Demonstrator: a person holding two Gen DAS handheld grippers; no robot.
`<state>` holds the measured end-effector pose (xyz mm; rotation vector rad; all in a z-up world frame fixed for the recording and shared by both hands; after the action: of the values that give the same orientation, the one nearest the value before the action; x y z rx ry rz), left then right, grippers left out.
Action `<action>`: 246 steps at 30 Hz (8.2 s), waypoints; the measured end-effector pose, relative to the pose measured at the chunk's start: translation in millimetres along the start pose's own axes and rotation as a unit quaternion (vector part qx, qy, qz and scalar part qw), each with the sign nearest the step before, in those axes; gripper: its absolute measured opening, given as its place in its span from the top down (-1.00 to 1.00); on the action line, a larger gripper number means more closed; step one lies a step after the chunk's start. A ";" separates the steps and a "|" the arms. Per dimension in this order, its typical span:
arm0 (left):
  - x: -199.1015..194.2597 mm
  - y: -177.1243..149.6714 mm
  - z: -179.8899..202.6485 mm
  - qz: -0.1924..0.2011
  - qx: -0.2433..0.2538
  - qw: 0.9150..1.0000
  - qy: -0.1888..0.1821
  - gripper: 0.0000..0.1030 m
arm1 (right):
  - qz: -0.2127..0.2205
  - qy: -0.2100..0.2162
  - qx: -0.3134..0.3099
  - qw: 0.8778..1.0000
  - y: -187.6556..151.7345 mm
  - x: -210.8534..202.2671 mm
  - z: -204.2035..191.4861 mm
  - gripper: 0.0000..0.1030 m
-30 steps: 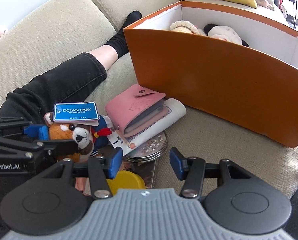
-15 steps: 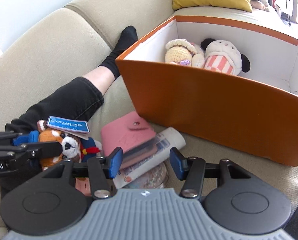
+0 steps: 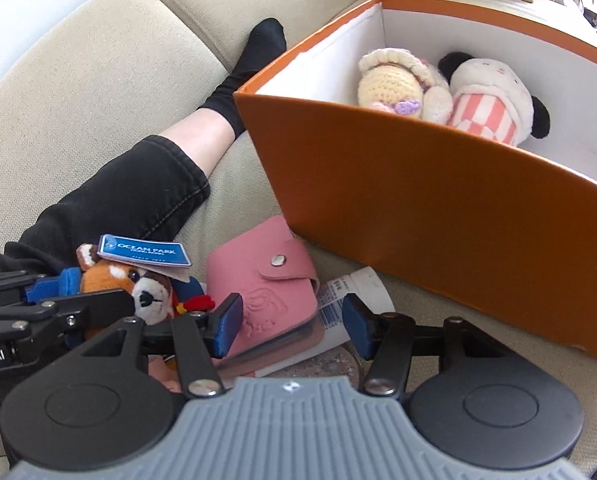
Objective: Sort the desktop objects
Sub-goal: 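Grasp the pink wallet edge with the right gripper while the left gripper holds the bear, then lift the pink wallet with the right gripper while the left gripper lifts the bear, then lower the bear and pink wallet together into the orange box, then open the left gripper to release the bear while the right gripper pushes the wallet down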
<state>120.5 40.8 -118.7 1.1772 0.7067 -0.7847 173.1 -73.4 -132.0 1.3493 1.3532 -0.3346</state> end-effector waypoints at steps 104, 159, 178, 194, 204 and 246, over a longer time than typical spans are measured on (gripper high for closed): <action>-6.7 -31.4 -6.3 -0.065 0.036 0.997 0.012 -0.06 | 0.077 -0.012 -0.048 0.996 9.8 -28.7 -50.1 0.65; -76.1 62.0 69.5 0.035 0.062 0.993 -0.092 -0.08 | 0.235 0.042 0.018 0.971 4.2 -208.3 43.9 0.66; 34.0 143.4 204.5 -0.024 0.124 0.971 -0.203 -0.08 | 0.252 -0.106 0.087 0.958 57.1 -226.8 152.9 0.66; 177.6 137.3 243.7 -0.117 0.162 0.967 -0.160 -0.08 | 0.162 -0.136 0.130 0.969 75.2 -156.0 205.6 0.66; 210.0 130.2 237.3 -0.147 0.167 0.967 -0.126 -0.16 | 0.132 -0.134 0.145 0.971 80.7 -130.5 214.9 0.66; 58.2 133.9 77.2 0.008 0.100 0.995 -0.018 -0.19 | 0.130 -0.151 0.133 0.971 74.8 -123.6 188.3 0.66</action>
<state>269.6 -17.7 -78.4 1.3435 0.5983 -0.8756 289.5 -265.5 -55.4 1.6042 0.8874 -0.5339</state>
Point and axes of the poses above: each gripper's, at about its wrist camera, not at the fingertips, and x roughly the way its jaws point, z to its right, y to its top, the point moved 7 cm from there along x, roughly the way its jaws point, and after that the axes turned 2 degrees about -z, right-handed, at the moved point
